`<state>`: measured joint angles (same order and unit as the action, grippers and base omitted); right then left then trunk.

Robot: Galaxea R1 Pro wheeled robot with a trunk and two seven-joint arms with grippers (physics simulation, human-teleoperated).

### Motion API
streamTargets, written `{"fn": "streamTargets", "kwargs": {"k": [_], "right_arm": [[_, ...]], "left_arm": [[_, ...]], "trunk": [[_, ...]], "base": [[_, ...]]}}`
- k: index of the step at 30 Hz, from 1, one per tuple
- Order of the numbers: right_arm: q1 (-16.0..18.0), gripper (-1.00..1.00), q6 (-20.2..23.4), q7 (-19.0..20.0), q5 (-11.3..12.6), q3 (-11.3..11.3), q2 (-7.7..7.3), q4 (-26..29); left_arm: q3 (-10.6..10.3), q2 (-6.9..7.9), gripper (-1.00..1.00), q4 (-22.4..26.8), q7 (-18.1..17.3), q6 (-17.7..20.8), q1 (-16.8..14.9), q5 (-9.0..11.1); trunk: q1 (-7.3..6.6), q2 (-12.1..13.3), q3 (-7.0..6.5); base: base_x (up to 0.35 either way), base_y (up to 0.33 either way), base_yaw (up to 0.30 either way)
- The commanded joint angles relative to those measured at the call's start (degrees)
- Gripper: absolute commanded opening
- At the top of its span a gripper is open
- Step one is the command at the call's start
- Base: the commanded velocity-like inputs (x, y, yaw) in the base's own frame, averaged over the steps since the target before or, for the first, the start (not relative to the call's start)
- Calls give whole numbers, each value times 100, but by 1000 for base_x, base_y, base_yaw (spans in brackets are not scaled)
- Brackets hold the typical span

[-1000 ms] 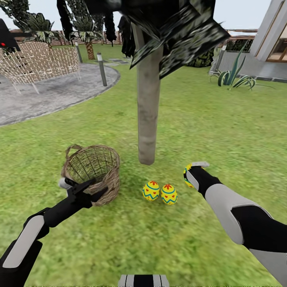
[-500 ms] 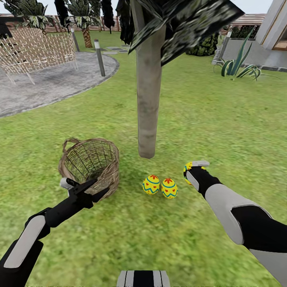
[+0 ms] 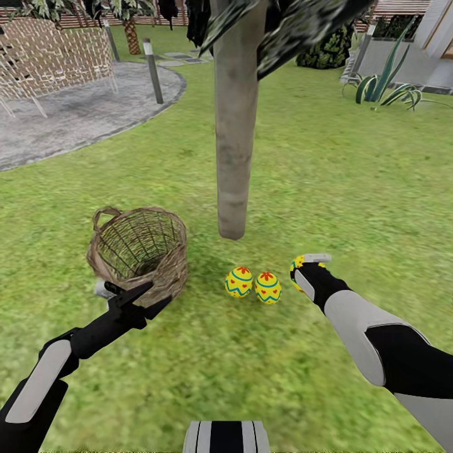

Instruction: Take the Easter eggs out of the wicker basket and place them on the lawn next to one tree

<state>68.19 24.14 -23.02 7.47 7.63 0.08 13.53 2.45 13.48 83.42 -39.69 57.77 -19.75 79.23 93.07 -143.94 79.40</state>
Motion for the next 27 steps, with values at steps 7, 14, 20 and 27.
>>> {"fn": "streamTargets", "kwargs": {"k": [7,14,20,27], "right_arm": [[2,-100,20,-28,62,57,-10,94],[2,-100,26,-27,62,57,16,91],[-5,-100,29,-36,62,47,21,80],[-6,-100,29,-36,62,46,27,80]], "left_arm": [[23,0,100,-27,-21,15,-3,-9],[3,-11,100,-32,-21,14,-3,-15],[-3,-12,100,-28,-21,15,-3,-17],[-8,-23,100,-28,-21,15,-3,-22]], "trunk": [[17,-11,160],[35,-20,315],[50,-28,448],[68,-38,603]], "base": [[0,0,0],[0,0,0],[0,0,0],[0,0,0]]}}
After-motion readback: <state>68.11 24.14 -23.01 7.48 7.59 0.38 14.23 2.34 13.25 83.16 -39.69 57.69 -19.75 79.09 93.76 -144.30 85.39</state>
